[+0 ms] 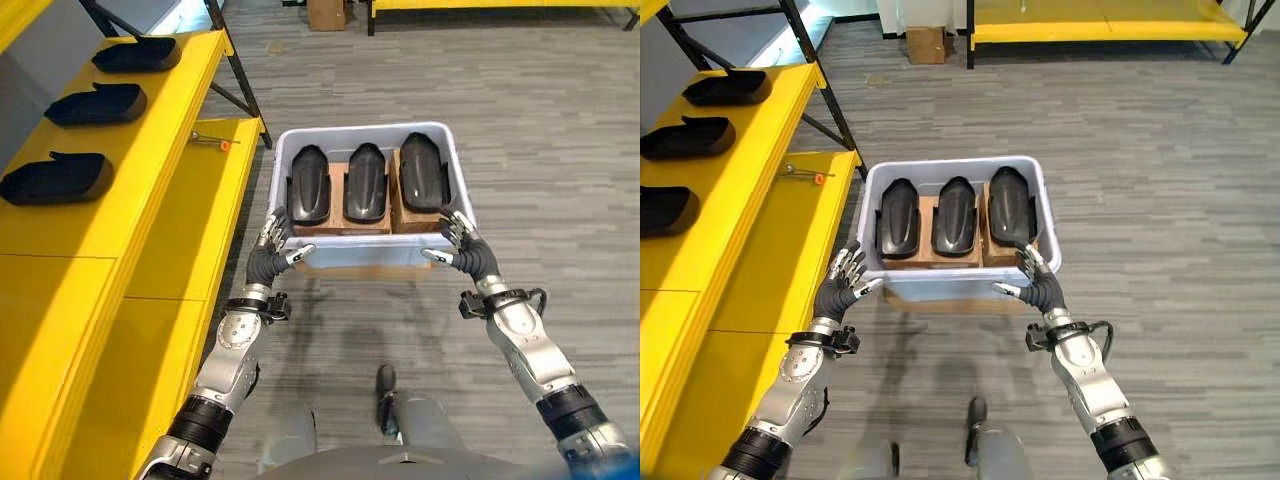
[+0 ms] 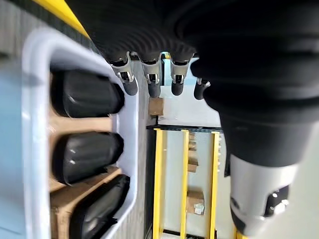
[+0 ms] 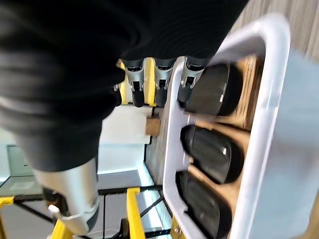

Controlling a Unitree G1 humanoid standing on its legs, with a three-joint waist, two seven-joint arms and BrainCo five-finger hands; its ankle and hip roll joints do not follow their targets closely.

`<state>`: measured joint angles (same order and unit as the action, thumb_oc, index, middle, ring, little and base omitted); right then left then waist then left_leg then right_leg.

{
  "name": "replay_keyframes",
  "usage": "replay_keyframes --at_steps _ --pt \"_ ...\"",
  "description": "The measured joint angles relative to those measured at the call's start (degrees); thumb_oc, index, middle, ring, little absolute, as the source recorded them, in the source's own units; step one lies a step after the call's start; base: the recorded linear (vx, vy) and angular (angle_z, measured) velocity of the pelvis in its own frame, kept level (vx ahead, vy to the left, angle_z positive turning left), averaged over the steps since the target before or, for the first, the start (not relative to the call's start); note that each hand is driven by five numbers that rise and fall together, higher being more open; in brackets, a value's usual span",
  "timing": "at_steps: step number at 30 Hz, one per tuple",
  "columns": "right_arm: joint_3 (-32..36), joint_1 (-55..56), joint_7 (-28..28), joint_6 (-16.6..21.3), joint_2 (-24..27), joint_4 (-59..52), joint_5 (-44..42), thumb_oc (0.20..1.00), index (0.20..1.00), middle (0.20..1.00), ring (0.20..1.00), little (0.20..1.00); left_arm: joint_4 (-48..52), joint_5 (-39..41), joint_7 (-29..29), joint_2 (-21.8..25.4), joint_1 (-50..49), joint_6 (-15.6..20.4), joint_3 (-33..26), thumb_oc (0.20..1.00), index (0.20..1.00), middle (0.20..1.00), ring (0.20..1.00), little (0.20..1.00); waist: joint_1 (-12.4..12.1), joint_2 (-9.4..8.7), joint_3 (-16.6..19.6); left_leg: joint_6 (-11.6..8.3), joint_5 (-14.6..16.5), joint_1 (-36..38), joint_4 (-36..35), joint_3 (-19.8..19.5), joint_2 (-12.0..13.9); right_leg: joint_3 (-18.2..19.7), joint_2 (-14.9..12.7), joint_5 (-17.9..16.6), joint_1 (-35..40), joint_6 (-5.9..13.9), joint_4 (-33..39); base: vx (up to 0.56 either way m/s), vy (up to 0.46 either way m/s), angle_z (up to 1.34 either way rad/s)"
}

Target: Move parts from the plastic box to the shelf.

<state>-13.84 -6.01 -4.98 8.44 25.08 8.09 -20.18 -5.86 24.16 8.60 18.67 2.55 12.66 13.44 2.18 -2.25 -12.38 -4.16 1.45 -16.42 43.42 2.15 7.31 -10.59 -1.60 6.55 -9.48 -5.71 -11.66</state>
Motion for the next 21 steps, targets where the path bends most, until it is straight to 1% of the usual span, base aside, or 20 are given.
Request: replay_keyframes --at_steps 1,2,3,4,5,6,7,9,10,11,12,13,14,15,16,17,18,19,20,21 --pt "0.24 0.05 -0.14 -0.01 -0.27 0.17 0.00 1.000 1.000 1.000 1.000 1.000 0.10 0.00 0.01 -0.09 -0.53 -0.01 -0.06 1.000 1.000 1.000 1.000 1.000 -0.51 -1.46 -0.96 0.38 2.93 -2.45 -9.58 0.60 -4.28 0.40 0.10 -0.98 3.36 1.45 4.46 0.37 0.091 0.13" --pt "0.26 0.17 -0.12 -0.02 -0.29 0.26 0.00 1.000 1.000 1.000 1.000 1.000 0.10 0.00 0.03 -0.08 -1.03 -0.01 -0.12 1.000 1.000 1.000 1.000 1.000 -1.41 -1.88 -1.23 0.68 3.25 -3.89 -16.51 0.94 -6.61 0.38 0.40 -2.12 5.36 2.69 7.40 0.46 0.169 -0.41" --pt "0.15 0.83 0.01 0.15 -0.70 0.40 0.03 1.000 1.000 1.000 1.000 1.000 -0.39 -0.01 0.07 0.27 -2.20 -0.03 -0.25 1.000 1.000 1.000 1.000 1.000 -3.36 -1.28 -1.27 1.63 0.94 -4.69 -29.14 2.49 -5.58 0.70 2.78 -0.95 8.12 5.35 8.75 0.45 0.165 -0.51" --pt "0.33 1.01 -0.13 0.34 -1.28 0.61 0.03 1.000 1.000 1.000 1.000 1.000 -0.80 -0.06 -0.02 0.47 -2.55 -0.05 -0.26 1.000 1.000 1.000 1.000 1.000 -3.40 -0.47 -0.69 1.62 -1.10 -3.83 -36.05 3.54 -4.03 0.06 4.00 0.57 9.61 7.88 9.43 0.38 0.150 -0.56" --pt "0.12 2.02 -0.38 0.55 -1.90 1.76 0.03 1.000 1.000 1.000 1.000 1.000 -1.45 -0.05 0.04 0.87 -2.63 0.01 -0.41 1.000 1.000 1.000 1.000 1.000 -3.17 0.40 -0.67 1.33 -4.34 -4.10 -44.15 1.07 -1.90 -0.36 6.64 1.27 11.81 8.54 8.63 0.24 0.099 -0.25" --pt "-0.17 2.71 -0.37 0.46 -1.94 1.92 0.03 1.000 1.000 1.000 1.000 1.000 -1.70 -0.05 0.06 1.15 -2.81 -0.01 -0.43 1.000 1.000 1.000 1.000 1.000 -3.38 0.15 -0.69 1.67 -5.49 -4.99 -43.96 0.21 -1.16 -1.40 6.95 1.30 12.89 8.32 8.67 0.34 0.165 -0.46" --pt "-0.14 3.69 -0.34 0.49 -1.95 1.71 0.04 1.000 1.000 1.000 1.000 1.000 -1.78 -0.06 0.06 1.39 -3.10 -0.04 -0.43 1.000 1.000 1.000 1.000 1.000 -3.49 -0.21 -0.53 1.46 -5.88 -5.67 -42.82 0.75 -1.19 -1.06 7.00 1.60 14.40 8.61 9.36 0.39 0.232 -0.50" --pt "-0.13 3.80 -0.24 0.42 -2.11 1.66 0.03 1.000 1.000 1.000 1.000 1.000 -1.70 -0.04 -0.01 1.44 -3.29 -0.05 -0.66 1.000 1.000 1.000 1.000 1.000 -3.07 0.17 -0.43 2.16 -6.60 -5.23 -39.75 0.65 -2.24 0.35 7.14 1.64 17.06 8.63 10.71 0.26 0.191 -0.60" --pt "-0.18 4.19 0.03 0.44 -2.00 0.93 0.03 1.000 1.000 1.000 1.000 1.000 -1.54 -0.06 -0.29 1.54 -3.21 0.03 -0.52 1.000 1.000 1.000 1.000 1.000 -3.03 0.51 -0.12 3.44 -7.38 -4.11 -38.13 0.47 -4.47 1.35 6.53 1.86 18.47 8.94 10.83 0.18 0.197 -0.63" --pt "-0.10 4.93 0.29 0.48 -1.30 0.08 0.03 1.000 1.000 1.000 1.000 1.000 -1.44 -0.07 -0.95 1.34 -3.13 0.04 -0.01 1.000 1.000 1.000 1.000 1.000 -2.41 1.93 0.76 6.25 -8.63 -3.18 -38.48 0.80 -6.14 1.28 6.82 1.87 18.50 8.96 9.64 0.18 0.201 -0.61" --pt "-0.11 5.36 0.26 0.45 -0.86 -0.27 0.01 1.000 1.000 1.000 1.000 1.000 -1.18 -0.11 -1.17 0.80 -3.21 0.06 0.07 1.000 1.000 1.000 1.000 1.000 -2.32 3.36 1.59 10.21 -11.23 -1.35 -39.71 2.46 -7.13 2.01 7.29 2.58 19.20 10.09 8.44 0.17 0.200 -0.39" --pt "-0.07 5.35 0.24 0.43 -1.70 -0.32 0.01 1.000 1.000 1.000 1.000 1.000 -1.20 -0.12 -1.13 1.01 -2.48 0.04 0.47 1.000 1.000 1.000 1.000 1.000 -2.00 3.76 2.08 12.03 -9.61 0.49 -39.87 5.82 -7.38 2.32 7.36 3.80 19.90 11.31 6.66 0.19 0.244 -0.44" --pt "-0.27 4.99 0.64 0.62 -2.00 -0.92 0.00 1.000 1.000 1.000 1.000 1.000 -1.05 -0.13 -1.03 0.48 1.06 0.16 0.96 1.000 1.000 1.000 1.000 1.000 -2.20 3.21 2.16 12.84 -9.41 2.00 -41.40 3.60 -8.92 2.16 1.17 10.60 16.36 10.11 -0.14 0.22 0.296 -0.19" --pt "-0.52 3.71 0.40 0.65 -2.01 -1.04 -0.05 1.000 1.000 1.000 1.000 1.000 -1.17 -0.14 -1.01 0.56 2.44 0.16 1.53 1.000 1.000 1.000 1.000 1.000 -1.82 3.38 2.05 13.22 -9.12 1.92 -40.83 3.32 -10.30 2.26 -2.92 9.64 16.79 11.50 2.77 0.19 0.264 0.01" --pt "-0.88 3.55 0.30 0.65 -1.96 -1.11 -0.05 1.000 1.000 1.000 1.000 1.000 -1.49 -0.14 -1.00 0.70 3.75 0.15 1.98 1.000 1.000 1.000 1.000 1.000 -1.41 2.92 2.16 13.89 -8.61 1.90 -40.35 2.99 -11.86 2.47 -6.92 8.99 16.90 12.27 4.14 0.11 0.181 0.47" --pt "-0.97 3.49 0.29 0.63 -1.98 -1.10 -0.05 1.000 1.000 1.000 1.000 1.000 -1.58 -0.16 -0.99 0.62 6.56 0.30 2.35 1.000 1.000 1.000 1.000 1.000 -1.32 2.41 2.00 14.57 -7.55 1.34 -39.21 2.06 -13.95 3.69 -11.53 7.48 16.03 13.98 5.63 0.13 0.225 0.71" --pt "-1.69 3.13 0.30 0.56 -2.22 -1.11 -0.05 1.000 1.000 1.000 1.000 1.000 -1.60 -0.20 -0.55 1.55 7.29 0.45 2.26 1.000 1.000 1.000 1.000 1.000 -1.68 1.67 1.61 13.47 -6.03 1.31 -38.73 1.11 -14.70 3.89 -13.55 4.95 13.97 14.89 4.03 0.10 0.188 0.73" --pt "-2.28 2.62 0.41 0.52 -2.61 -1.11 0.01 1.000 1.000 1.000 1.000 1.000 -1.60 -0.20 -0.37 2.94 6.96 0.46 2.26 1.000 1.000 1.000 1.000 1.000 -2.06 0.75 1.24 12.43 -3.48 1.32 -37.38 1.18 -14.84 3.99 -13.72 1.89 12.60 15.09 1.28 0.12 0.217 0.38" --pt "-2.24 2.17 0.30 0.51 -4.12 -0.94 0.00 1.000 1.000 1.000 1.000 1.000 -1.80 -0.20 0.37 3.94 4.45 0.41 2.17 1.000 1.000 1.000 1.000 1.000 -2.61 -0.06 0.88 11.49 -1.54 1.46 -35.18 1.63 -14.47 4.24 -14.15 2.98 11.35 16.11 -3.53 0.06 0.116 0.05" --pt "-2.30 2.06 0.33 0.51 -4.33 -0.94 0.00 1.000 1.000 1.000 1.000 1.000 -1.80 -0.24 0.46 4.28 2.82 0.38 2.29 1.000 1.000 1.000 1.000 1.000 -2.56 0.02 0.94 10.55 -0.20 1.33 -34.62 1.75 -13.88 4.43 -13.68 3.02 9.57 16.06 -7.61 0.11 0.229 0.03"
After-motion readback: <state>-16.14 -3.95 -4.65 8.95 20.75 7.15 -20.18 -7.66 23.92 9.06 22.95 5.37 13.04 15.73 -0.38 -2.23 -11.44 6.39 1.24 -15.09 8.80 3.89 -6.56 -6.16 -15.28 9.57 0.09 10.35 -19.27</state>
